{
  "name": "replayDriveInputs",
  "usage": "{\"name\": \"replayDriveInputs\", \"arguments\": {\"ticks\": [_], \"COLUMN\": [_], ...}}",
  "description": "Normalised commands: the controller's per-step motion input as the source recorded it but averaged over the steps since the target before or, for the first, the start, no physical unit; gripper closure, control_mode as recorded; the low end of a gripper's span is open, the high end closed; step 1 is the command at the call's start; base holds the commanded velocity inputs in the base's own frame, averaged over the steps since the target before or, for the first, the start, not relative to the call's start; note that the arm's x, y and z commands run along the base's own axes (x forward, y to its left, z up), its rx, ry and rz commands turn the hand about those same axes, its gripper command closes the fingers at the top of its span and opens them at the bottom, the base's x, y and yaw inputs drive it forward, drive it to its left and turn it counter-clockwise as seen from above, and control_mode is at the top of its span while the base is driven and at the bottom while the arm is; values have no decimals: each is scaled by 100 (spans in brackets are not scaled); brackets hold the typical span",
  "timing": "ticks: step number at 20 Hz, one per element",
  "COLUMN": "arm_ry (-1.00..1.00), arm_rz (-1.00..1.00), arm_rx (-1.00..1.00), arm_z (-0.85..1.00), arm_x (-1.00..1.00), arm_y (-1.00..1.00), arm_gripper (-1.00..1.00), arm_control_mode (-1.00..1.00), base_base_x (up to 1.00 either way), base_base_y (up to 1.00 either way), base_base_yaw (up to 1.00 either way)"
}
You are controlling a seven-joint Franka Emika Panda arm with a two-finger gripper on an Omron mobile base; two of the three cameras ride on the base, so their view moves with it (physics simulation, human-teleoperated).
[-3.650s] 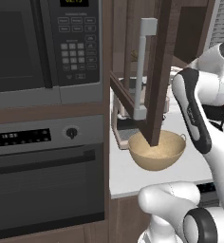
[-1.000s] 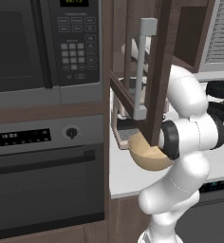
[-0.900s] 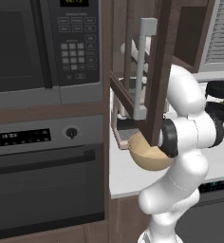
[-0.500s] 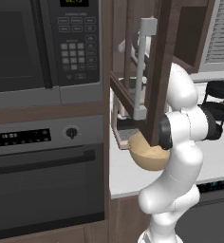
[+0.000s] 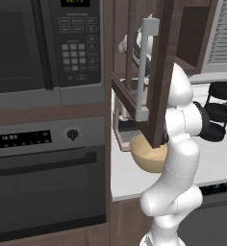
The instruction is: Open the cabinet, pick up the bread from the cabinet and place it in the basket. Then move the basket to the dining counter.
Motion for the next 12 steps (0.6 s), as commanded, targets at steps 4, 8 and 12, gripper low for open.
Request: {"name": "replayDriveInputs", "arguments": {"ticks": [4, 8, 12], "arm_ry": [5, 1, 0], "arm_rz": [0, 0, 2], "arm_rx": [-4, 0, 2], "arm_z": [-26, -14, 0], "arm_x": [0, 0, 0], "arm_y": [0, 0, 5], "arm_gripper": [-100, -100, -100], "arm_control_mode": [-100, -100, -100], "base_base_x": [0, 0, 0], "base_base_y": [0, 0, 0], "base_base_yaw": [0, 0, 0]}}
